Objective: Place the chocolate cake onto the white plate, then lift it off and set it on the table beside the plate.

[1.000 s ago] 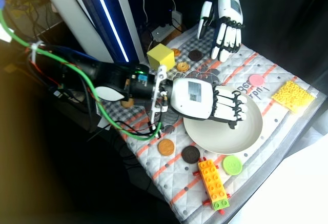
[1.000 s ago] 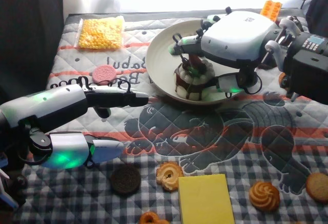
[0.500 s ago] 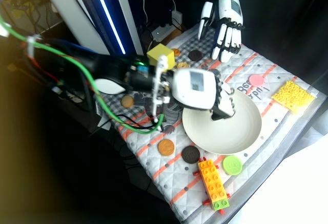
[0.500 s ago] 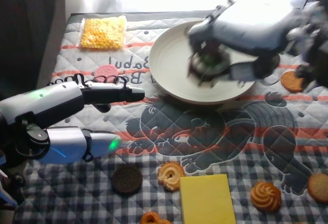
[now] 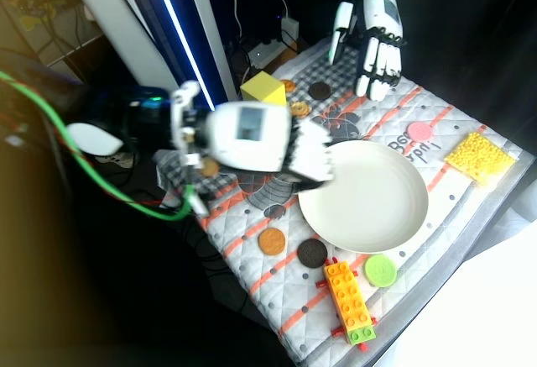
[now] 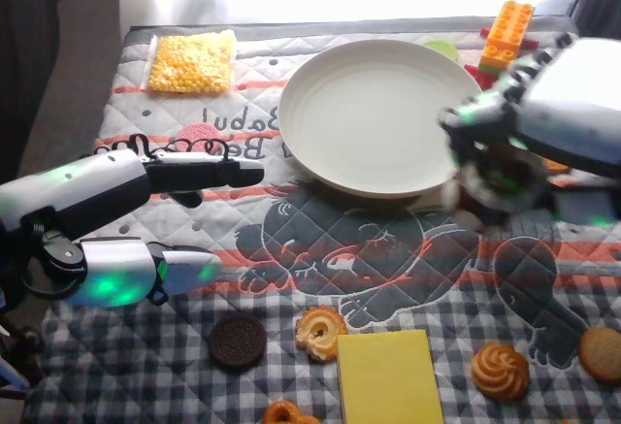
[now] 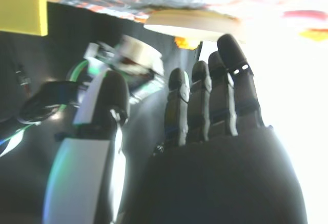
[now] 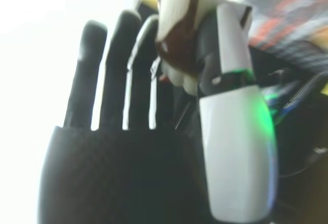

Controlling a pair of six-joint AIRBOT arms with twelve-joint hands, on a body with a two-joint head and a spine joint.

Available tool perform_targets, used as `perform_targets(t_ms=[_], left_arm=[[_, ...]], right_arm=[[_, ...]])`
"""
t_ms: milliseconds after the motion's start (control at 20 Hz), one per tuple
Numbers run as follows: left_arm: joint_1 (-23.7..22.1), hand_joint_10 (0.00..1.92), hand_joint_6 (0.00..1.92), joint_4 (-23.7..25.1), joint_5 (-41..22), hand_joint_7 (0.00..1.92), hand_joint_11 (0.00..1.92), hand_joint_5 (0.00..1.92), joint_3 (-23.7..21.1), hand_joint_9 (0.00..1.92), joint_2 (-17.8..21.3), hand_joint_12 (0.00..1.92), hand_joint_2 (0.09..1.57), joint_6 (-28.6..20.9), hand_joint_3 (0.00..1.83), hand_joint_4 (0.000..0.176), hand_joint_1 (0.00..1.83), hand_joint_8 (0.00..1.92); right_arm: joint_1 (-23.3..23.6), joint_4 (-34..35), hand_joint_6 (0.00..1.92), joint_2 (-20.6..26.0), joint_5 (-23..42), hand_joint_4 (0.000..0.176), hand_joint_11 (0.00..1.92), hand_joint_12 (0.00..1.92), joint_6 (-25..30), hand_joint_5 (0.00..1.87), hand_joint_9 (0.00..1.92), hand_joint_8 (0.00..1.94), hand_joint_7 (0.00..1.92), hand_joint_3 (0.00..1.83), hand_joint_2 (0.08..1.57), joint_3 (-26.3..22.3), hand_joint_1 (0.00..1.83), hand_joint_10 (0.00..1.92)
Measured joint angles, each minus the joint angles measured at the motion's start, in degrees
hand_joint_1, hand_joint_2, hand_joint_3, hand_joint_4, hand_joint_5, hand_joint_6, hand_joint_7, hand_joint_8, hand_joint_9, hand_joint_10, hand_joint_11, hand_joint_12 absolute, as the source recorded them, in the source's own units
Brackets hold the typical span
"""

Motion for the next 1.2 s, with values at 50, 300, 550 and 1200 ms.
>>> perform_targets(t_ms=[50,300,550,1200], left_arm=[[0.0,0.36,0.01,-0.02,-0.17,0.22,0.0,0.32,0.0,0.08,0.0,1.18,1.24,-0.02,0.0,0.045,0.89,0.0],[0.11,0.42,0.0,-0.83,-0.17,0.19,0.0,0.31,0.02,0.03,0.0,1.29,1.27,0.0,0.0,0.042,0.81,0.0],[0.11,0.49,0.0,-0.87,-0.31,0.19,0.0,0.3,0.02,0.0,0.0,1.41,1.28,0.0,0.0,0.035,0.82,0.0],[0.37,0.59,0.02,-1.09,-0.9,0.22,0.0,0.33,0.02,0.0,0.0,1.37,1.23,-0.02,0.0,0.04,0.91,0.01]], right_arm=[[-1.95,-0.02,1.16,1.62,0.9,0.0,0.82,1.92,0.28,0.77,0.77,1.59,0.76,0.0,1.24,-0.66,1.21,1.88],[-7.3,-0.44,1.17,0.31,1.18,0.0,0.81,1.92,6.82,0.71,0.79,1.53,0.82,0.0,1.24,1.53,1.21,1.75],[-8.41,1.27,0.54,-0.63,1.77,0.005,0.0,1.91,7.3,0.15,0.03,0.63,0.2,0.0,1.1,2.6,0.96,1.25],[-13.79,1.4,0.0,13.07,12.09,0.041,0.0,0.55,7.28,0.0,0.02,0.0,0.0,0.0,1.06,-5.68,0.73,0.07]])
